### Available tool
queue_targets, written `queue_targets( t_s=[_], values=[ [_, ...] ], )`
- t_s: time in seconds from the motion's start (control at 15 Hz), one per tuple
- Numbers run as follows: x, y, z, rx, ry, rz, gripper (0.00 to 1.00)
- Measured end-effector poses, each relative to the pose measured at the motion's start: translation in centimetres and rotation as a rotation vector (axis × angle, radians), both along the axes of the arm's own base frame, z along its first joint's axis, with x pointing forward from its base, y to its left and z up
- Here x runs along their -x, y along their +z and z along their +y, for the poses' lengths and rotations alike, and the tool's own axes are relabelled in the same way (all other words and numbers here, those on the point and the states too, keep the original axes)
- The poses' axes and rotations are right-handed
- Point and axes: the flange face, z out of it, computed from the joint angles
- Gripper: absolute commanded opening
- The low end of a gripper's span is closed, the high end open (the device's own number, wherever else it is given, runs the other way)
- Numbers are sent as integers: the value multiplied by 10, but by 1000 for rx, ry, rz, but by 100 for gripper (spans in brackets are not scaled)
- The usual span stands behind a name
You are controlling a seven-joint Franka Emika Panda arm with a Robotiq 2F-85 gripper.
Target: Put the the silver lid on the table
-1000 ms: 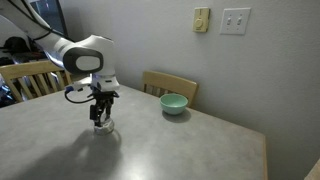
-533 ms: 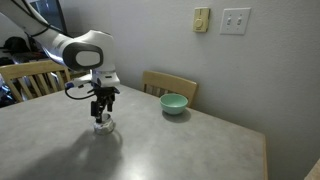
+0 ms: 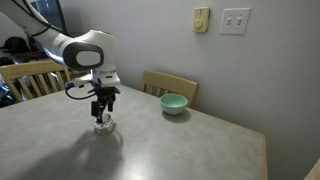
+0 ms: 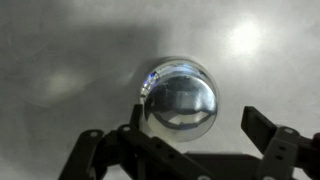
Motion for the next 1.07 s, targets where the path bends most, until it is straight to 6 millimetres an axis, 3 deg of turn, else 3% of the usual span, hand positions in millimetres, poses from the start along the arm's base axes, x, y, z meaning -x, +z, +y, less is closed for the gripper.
queue_targets(
  t_s=[1.07],
  values=[
    [1, -1, -13, -28, -57, 4, 100]
  ],
)
